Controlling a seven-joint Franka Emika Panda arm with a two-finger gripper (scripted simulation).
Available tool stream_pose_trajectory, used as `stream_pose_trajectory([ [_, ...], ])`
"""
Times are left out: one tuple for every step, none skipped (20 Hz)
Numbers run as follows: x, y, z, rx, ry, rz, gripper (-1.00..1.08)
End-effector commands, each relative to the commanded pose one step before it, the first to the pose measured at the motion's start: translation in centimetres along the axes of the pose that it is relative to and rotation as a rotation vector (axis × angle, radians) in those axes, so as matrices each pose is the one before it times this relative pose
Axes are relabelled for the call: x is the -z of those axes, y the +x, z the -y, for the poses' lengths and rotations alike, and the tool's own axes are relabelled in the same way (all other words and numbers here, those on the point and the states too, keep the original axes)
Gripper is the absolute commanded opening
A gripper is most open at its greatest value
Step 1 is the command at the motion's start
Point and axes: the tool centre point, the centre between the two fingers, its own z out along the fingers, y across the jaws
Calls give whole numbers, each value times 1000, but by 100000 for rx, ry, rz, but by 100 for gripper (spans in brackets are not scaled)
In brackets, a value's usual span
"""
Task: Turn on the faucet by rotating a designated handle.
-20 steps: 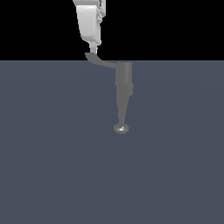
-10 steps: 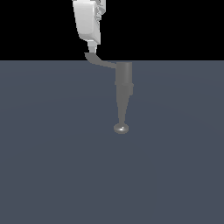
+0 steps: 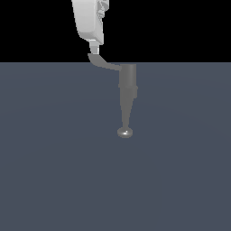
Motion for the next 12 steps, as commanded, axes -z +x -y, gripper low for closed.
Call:
stream_pose_trajectory([
  [-146,-65,-1026,172,-697,-89,-100],
  [0,7,-301,0,0,0,-100],
  [1,6,-302,0,0,0,-100],
  [1,6,-304,0,0,0,-100],
  [2,6,-305,0,0,0,-100],
  [0,0,0,0,0,0,-100],
  [108,15,472,-60,536,-7,-100],
  [7,270,-287,0,0,0,-100],
  [7,272,-288,0,0,0,-100],
  [-29,271,-269,7,-68,5,-100],
  [7,274,-290,0,0,0,-100],
  [7,275,-291,0,0,0,-100],
])
